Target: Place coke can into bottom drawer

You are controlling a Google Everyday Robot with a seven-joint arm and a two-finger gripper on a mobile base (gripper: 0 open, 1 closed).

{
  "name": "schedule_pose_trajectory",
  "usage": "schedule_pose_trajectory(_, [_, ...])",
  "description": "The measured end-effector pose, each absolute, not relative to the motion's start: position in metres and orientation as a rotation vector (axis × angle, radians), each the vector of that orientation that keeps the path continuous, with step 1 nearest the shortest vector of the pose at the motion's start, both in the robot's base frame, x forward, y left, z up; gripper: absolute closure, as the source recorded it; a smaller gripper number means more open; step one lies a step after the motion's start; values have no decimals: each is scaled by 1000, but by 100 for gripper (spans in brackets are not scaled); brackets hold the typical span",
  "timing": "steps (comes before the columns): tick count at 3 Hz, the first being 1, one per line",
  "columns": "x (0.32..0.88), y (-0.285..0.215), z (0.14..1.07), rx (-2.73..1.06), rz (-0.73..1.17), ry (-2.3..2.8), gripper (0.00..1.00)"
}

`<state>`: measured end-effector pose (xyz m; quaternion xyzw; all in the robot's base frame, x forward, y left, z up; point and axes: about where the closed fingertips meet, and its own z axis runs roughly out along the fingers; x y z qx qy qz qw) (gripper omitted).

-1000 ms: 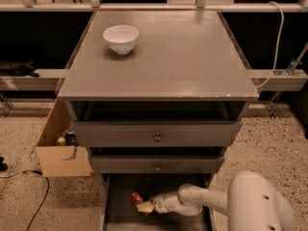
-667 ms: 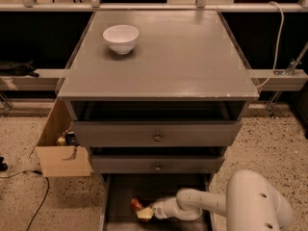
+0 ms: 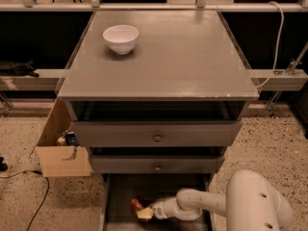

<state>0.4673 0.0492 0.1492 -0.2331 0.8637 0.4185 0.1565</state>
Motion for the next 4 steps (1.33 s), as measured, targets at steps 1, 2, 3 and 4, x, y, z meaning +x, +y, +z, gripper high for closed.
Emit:
schedule_pose_trajectory(1, [467,49,149,-667,1198,2473,51])
schedule_pose_trajectory(2, [467,49,149,-667,1198,2473,28])
schedule_pose_trajectory(3, [467,49,149,-667,1198,2473,0])
schedule_pose_trajectory(4, [467,49,149,-667,1198,2473,0])
